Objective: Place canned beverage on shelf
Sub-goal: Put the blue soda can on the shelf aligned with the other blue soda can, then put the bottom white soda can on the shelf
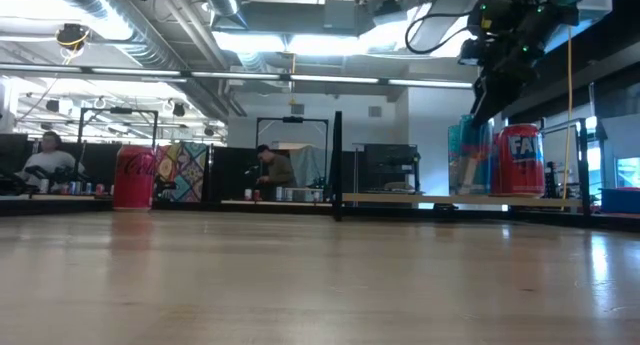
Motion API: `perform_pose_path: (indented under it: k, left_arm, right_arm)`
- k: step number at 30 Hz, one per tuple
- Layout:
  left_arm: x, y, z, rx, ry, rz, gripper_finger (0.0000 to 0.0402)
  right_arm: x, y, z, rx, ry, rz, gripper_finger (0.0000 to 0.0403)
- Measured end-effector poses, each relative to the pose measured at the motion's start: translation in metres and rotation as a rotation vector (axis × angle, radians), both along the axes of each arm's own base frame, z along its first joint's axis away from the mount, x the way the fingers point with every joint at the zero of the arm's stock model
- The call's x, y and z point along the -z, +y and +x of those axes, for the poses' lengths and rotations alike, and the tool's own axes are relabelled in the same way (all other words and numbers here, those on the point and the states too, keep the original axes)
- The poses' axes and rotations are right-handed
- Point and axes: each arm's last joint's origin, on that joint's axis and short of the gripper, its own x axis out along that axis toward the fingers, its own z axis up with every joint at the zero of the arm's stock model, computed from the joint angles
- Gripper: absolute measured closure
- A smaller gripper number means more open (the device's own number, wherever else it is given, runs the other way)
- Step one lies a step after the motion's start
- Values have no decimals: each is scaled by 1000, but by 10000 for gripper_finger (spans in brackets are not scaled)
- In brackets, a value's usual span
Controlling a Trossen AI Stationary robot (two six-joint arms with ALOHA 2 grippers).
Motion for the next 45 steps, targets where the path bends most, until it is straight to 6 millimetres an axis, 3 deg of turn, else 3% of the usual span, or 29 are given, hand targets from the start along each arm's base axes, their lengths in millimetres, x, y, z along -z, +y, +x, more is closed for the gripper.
perform_pose_path:
  k: [4, 11, 16, 21, 25, 30, 35, 40, 45]
  left_arm:
    - [0, 0, 0, 0, -2, -1, 123]
    - [0, 0, 0, -1, -1, -1, 123]
    - [0, 0, 0, -2, 0, -1, 123]
    - [0, 1, 0, -25, -5, 13, 123]
    - [-1, 4, 0, -54, -11, 29, 123]
    - [-1, 3, 17, 33, -44, 54, 123]
    - [-2, -13, 41, 185, -19, -16, 123]
    - [-24, -42, 57, 340, 147, -87, 123]
    - [-41, -73, 54, 477, 382, -149, 123]
  right_arm:
    - [0, 0, 0, -2, 15, -19, 199]
    - [0, -1, 0, 3, 17, -24, 106]
    - [-3, -2, 0, 16, 20, -50, 90]
    - [-24, -3, 2, 26, -17, -98, 104]
    - [-54, 1, 0, 30, -79, -79, 115]
    - [-83, 28, 18, -145, -341, 127, 122]
    - [-90, 67, 42, -311, -403, 172, 123]
    - [-88, 105, 57, -372, -373, 161, 123]
    - [-86, 134, 68, -345, -378, 214, 123]
